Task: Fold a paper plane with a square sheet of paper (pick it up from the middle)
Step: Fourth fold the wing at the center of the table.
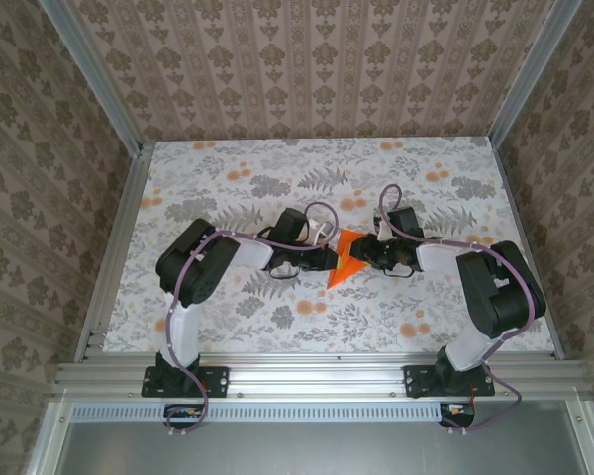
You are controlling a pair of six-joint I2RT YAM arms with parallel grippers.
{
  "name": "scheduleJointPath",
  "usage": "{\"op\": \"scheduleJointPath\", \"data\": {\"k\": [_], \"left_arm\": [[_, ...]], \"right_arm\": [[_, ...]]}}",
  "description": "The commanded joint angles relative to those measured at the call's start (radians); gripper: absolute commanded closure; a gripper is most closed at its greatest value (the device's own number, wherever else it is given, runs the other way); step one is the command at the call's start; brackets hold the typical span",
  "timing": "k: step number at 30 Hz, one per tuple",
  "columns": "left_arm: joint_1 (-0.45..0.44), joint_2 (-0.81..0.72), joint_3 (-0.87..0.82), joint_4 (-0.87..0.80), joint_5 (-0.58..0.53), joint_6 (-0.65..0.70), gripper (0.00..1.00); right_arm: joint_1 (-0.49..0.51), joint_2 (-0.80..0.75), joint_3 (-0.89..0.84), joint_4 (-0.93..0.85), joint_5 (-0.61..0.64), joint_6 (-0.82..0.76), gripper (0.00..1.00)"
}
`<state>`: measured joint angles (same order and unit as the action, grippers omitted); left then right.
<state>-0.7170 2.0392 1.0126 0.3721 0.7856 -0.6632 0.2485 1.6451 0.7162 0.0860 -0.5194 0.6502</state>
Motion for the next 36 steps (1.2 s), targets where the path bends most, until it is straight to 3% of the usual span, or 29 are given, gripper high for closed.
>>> {"op": "scheduleJointPath", "data": {"k": [1,17,26,36], "left_arm": [[0.011,0.014,-0.008,0.070,0.036,-0.049,1.00],[0.010,0.062,0.003,0.141,0.095,-0.127,1.00],[0.010,0.026,-0.003,0.137,0.066,-0.102,0.76],[0.002,-0.072,-0.042,0.031,-0.065,-0.022,0.63]], "right_arm": [[-0.003,0.001,-0.003,-0.022,0.011,-0.030,0.64],[-0.004,0.085,0.017,-0.051,0.006,-0.036,0.58],[-0.003,0.114,0.033,-0.119,0.056,-0.034,0.58],[-0.003,0.134,0.040,-0.153,0.080,-0.021,0.58]]}}
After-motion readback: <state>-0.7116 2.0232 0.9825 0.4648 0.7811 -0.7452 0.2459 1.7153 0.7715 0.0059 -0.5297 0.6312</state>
